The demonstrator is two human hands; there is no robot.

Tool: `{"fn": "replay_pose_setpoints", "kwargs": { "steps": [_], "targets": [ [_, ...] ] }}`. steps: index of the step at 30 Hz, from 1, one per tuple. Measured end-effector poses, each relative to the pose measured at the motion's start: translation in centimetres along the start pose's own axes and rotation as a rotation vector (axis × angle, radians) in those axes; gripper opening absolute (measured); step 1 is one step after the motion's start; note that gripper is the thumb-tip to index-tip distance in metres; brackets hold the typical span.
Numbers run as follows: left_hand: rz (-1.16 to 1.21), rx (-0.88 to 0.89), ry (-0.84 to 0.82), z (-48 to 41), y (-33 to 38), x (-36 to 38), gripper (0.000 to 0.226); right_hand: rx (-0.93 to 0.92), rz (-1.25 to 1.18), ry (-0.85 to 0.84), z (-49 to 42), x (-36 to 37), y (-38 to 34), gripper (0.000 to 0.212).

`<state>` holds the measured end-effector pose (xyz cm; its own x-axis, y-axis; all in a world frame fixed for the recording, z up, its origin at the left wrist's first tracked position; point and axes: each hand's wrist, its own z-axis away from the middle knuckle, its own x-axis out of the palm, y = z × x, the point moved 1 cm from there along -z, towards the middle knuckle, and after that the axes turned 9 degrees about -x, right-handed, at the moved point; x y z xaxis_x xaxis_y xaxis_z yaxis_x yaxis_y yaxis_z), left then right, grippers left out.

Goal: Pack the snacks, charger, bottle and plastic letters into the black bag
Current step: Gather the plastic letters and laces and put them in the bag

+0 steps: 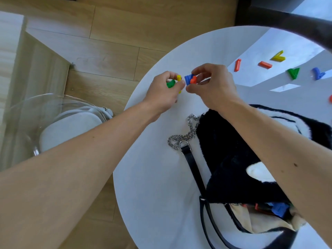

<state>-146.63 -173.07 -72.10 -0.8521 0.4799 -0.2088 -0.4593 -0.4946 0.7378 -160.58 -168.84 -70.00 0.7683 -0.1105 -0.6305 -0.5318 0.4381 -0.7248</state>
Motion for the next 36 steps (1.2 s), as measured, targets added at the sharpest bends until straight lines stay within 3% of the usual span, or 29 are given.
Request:
{"fn": "replay_pose_setpoints", "kwargs": {
  "steps": [2,4,8,13,15,17,20,24,27,32,36],
  "targets": [
    [0.389,-0.204,-0.16,0.6,0.6,0.6,0.014,-0.052,-0.01,-0.024,0.4,-1.2,-0.9,0.033],
    [0.618,-0.352,-0.262,1.3,1.1,1.3,0.019,-0.126,0.056,-0.074,1.0,-2.2,-1.7,0.031],
    [0.754,-0.454,-0.471,1.9,2.2,3.2,0.051,-0.306,0.274,-0.182,2.2,-3.9,-2.7,0.03],
    [0.877,-0.493,-0.591,2.6,3.5,4.7,0.053,-0.37,0.336,-0.264,2.4,-5.7,-3.3,0.042],
    [0.891,-0.48,-0.577,2.5,3.7,4.9,0.05,-0.377,0.242,-0.235,2.5,-6.5,-3.1,0.045],
    [0.856,-0.464,-0.541,2.2,3.9,5.0,0.041,-0.338,0.152,-0.057,1.6,-7.2,-2.0,0.04],
    [0.815,-0.47,-0.505,1.5,3.8,5.0,0.038,-0.097,0.287,0.152,-1.3,-7.7,1.4,0.038],
    [0.757,-0.446,-0.477,0.8,3.5,4.6,0.04,0.086,0.546,-0.002,-4.0,-6.2,5.5,0.051],
    [0.736,-0.474,-0.431,0.1,3.3,4.6,0.04,0.05,0.585,0.049,-5.3,-5.3,7.3,0.026],
    [0.661,-0.533,-0.331,-1.0,4.1,6.0,0.043,-0.004,0.334,0.177,-4.9,-5.8,6.4,0.022],
    [0.696,-0.533,-0.365,-1.3,5.6,8.2,0.052,-0.254,0.141,0.078,-2.0,-7.4,2.3,0.007]
  ]
}}
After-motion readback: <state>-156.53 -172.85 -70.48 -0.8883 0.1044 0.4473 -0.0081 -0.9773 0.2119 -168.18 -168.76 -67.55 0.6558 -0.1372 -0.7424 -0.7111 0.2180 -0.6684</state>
